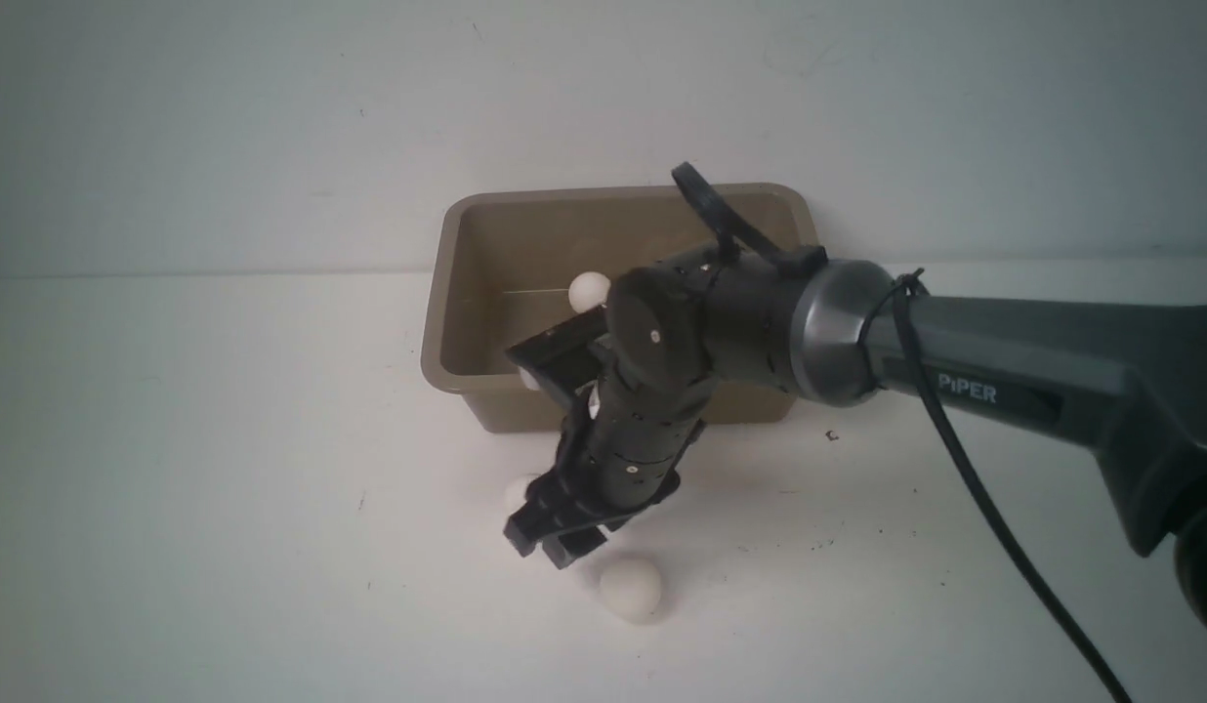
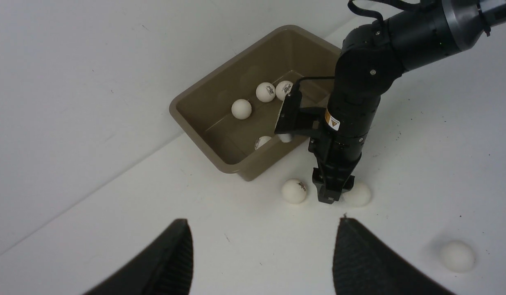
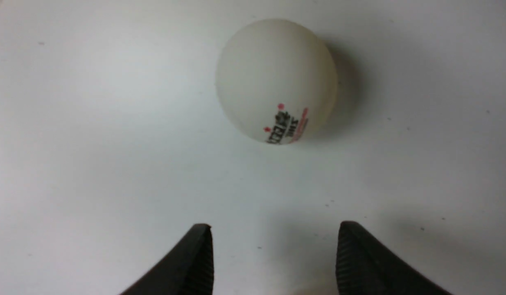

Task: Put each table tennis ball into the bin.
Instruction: Use the left arm to clamp the table tennis ball closest to it

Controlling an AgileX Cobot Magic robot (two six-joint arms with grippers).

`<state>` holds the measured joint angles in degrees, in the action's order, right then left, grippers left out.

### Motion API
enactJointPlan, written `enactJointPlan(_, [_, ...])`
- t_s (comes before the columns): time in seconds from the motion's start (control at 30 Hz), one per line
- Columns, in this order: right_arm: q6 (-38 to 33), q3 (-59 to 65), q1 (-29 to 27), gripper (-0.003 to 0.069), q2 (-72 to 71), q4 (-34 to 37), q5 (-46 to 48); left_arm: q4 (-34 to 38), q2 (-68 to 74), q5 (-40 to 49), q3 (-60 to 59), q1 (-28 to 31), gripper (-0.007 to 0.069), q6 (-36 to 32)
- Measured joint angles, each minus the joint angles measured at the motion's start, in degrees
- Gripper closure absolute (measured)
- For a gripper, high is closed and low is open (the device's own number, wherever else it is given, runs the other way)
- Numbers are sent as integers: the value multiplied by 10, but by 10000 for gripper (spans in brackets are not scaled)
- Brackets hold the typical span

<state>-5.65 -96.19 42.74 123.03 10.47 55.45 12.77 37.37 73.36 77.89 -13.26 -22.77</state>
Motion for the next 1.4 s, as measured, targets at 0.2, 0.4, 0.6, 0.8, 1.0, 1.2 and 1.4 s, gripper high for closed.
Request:
enactJointPlan(0.2, [0,-93,33,285,-2,-14,16,0,0,0,0,0,209,0])
enactJointPlan(0.4, [0,-149,43,284,25,-28,16,0,0,0,0,0,209,0])
enactJointPlan(0.6, [1,-173,43,284,68,-28,24,0,0,0,0,0,209,0])
enactJointPlan(0.8, [1,-177,49,284,77,-30,23,0,0,0,0,0,209,0])
enactJointPlan(1.0, [1,-177,72,284,80,-30,4,0,0,0,0,0,209,0])
enactJointPlan(1.2, [1,-203,78,284,76,-50,28,-1,0,0,0,0,209,0])
enactJointPlan(1.4, [8,-255,78,384,-11,-149,62,-35,-1,-1,-62,0,209,0])
